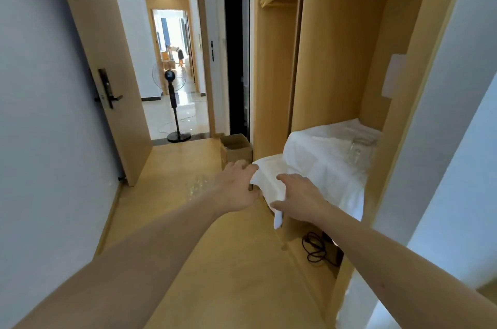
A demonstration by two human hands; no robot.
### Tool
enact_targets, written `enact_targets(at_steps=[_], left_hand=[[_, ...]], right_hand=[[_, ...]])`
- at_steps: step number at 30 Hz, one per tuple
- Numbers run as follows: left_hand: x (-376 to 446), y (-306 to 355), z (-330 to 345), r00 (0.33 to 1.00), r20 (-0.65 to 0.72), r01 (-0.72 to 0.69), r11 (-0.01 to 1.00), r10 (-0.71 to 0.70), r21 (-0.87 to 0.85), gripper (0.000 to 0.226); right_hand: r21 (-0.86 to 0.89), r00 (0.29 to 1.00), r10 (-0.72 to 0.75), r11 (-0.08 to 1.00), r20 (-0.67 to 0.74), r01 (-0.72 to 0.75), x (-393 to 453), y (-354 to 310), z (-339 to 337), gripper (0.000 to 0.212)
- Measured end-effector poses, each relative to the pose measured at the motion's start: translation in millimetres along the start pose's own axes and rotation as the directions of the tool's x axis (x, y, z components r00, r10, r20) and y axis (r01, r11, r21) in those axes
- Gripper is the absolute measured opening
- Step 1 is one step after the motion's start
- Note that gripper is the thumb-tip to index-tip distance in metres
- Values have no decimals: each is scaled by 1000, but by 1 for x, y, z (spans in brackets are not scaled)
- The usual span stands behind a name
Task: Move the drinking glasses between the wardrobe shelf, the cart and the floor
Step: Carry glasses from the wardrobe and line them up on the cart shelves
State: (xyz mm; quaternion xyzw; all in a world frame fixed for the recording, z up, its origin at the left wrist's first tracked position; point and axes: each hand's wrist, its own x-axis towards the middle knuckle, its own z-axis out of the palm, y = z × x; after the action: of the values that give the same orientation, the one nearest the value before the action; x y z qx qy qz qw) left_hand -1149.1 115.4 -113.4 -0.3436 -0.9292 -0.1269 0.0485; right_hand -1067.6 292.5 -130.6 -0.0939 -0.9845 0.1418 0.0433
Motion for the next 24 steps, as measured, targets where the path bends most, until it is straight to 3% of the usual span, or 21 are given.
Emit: enact_targets(at_steps=[10,17,24], left_hand=[[55,-79,5,988,39,-146,986,150,-85,70],[97,-89,12,973,66,-211,965,223,-154,69],[140,-81,25,957,95,-256,952,274,-169,69]], right_hand=[[-22,979,202,979,-5,-202,43,-34,17,76],[-30,957,288,957,-19,-288,71,-29,13,68],[-29,948,314,948,-56,-316,111,-2,6,74]])
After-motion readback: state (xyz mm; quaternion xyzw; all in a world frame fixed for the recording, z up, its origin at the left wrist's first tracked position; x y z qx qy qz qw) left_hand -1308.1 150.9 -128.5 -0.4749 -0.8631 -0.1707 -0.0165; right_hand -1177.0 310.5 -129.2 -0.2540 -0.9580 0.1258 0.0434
